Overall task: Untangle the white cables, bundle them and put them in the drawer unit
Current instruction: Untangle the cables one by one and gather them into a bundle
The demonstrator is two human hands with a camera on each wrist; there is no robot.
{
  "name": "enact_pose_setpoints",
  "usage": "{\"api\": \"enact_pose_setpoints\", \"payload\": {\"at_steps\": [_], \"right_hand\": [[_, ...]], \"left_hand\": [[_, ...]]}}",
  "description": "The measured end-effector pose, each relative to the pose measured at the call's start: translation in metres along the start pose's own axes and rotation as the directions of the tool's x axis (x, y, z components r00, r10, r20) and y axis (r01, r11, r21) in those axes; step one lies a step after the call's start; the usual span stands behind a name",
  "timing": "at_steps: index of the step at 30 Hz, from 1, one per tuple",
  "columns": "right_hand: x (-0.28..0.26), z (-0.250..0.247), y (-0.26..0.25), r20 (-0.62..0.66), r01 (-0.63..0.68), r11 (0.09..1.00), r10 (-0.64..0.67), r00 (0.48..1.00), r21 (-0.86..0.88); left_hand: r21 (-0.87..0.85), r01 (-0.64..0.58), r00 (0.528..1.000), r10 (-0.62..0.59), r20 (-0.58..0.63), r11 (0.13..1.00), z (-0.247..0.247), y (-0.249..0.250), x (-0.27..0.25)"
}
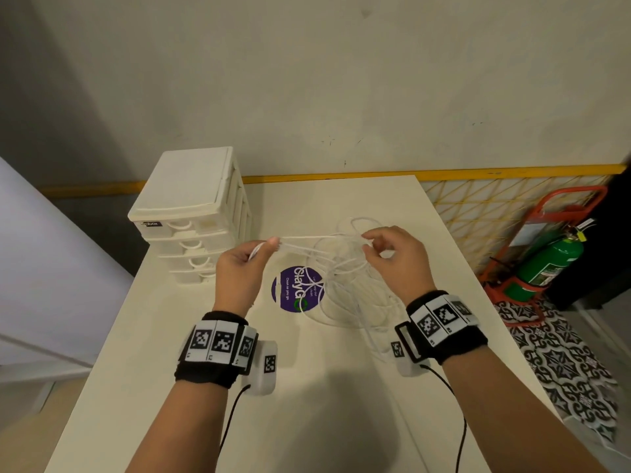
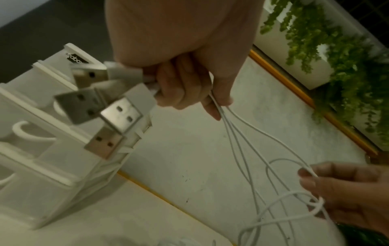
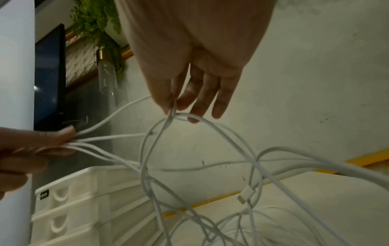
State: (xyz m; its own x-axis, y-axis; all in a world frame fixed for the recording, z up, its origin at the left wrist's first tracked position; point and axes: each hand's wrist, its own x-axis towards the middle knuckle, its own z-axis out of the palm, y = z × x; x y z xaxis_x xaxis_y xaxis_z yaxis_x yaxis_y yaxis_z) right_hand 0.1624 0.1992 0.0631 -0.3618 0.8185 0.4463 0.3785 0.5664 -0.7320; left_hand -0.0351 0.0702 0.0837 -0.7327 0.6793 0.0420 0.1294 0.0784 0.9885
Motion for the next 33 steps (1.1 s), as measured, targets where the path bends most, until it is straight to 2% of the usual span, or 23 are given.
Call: {"api": "enact_pose_setpoints", "payload": {"at_steps": [4, 7, 9, 13, 15, 16, 19, 22, 24, 26, 28, 30, 33], "right_hand": [[0.001, 0.000, -0.003, -0.082, -0.086, 0.992, 0.094, 0.992, 0.093], [-0.001, 0.003, -0.003, -0.075, -0.033, 0.998, 0.037, 0.997, 0.060], [-0.001, 0.008, -0.005, -0.018, -0.017, 0.999, 0.018, 1.000, 0.029], [-0.006, 0.023, -0.018, 0.217, 0.066, 0.997, -0.054, 0.975, -0.046], [-0.011, 0.024, -0.025, 0.259, 0.103, 0.994, -0.093, 0.961, -0.022], [-0.011, 0.021, -0.026, 0.232, 0.095, 0.995, -0.097, 0.968, 0.022], [-0.005, 0.004, -0.020, 0.040, 0.030, 0.988, -0.036, 0.999, 0.154], [-0.003, 0.002, -0.006, -0.058, -0.052, 0.984, 0.063, 0.996, 0.169], [-0.005, 0.010, 0.004, -0.059, -0.134, 0.968, 0.149, 0.987, 0.213], [-0.009, 0.013, 0.012, 0.011, -0.205, 0.940, 0.210, 0.978, 0.271], [-0.010, 0.009, 0.017, 0.103, -0.206, 0.950, 0.187, 0.977, 0.234], [-0.012, 0.008, 0.015, 0.163, -0.162, 0.972, 0.134, 0.977, 0.172], [-0.019, 0.014, 0.000, 0.225, -0.099, 0.973, 0.051, 0.973, 0.208]], "left_hand": [[-0.043, 0.146, 0.989, -0.147, -0.009, 0.988, 0.004, -0.009, -0.001], [-0.007, 0.130, 0.991, -0.130, -0.018, 0.991, 0.008, -0.010, -0.001], [0.027, 0.082, 0.996, -0.083, 0.029, 0.996, 0.015, -0.008, -0.003], [0.070, -0.018, 0.989, 0.008, 0.146, 0.997, 0.032, -0.008, -0.010], [0.094, -0.008, 0.991, -0.004, 0.133, 0.996, 0.033, -0.013, -0.008], [0.099, 0.027, 0.995, -0.036, 0.090, 0.995, 0.031, -0.015, -0.004], [0.085, 0.138, 0.989, -0.133, -0.067, 0.987, 0.010, -0.027, 0.009], [0.109, 0.173, 0.983, -0.164, -0.088, 0.979, -0.001, -0.032, 0.011], [0.118, 0.158, 0.986, -0.151, -0.071, 0.980, 0.002, -0.030, 0.010], [0.072, 0.150, 0.988, -0.147, -0.048, 0.986, 0.006, -0.027, 0.009], [0.031, 0.158, 0.987, -0.158, 0.011, 0.987, 0.009, -0.024, 0.008], [0.078, 0.149, 0.980, -0.158, 0.119, 0.986, 0.017, -0.021, 0.002], [0.186, 0.160, 0.937, -0.208, 0.281, 0.970, 0.033, -0.020, -0.011]]}}
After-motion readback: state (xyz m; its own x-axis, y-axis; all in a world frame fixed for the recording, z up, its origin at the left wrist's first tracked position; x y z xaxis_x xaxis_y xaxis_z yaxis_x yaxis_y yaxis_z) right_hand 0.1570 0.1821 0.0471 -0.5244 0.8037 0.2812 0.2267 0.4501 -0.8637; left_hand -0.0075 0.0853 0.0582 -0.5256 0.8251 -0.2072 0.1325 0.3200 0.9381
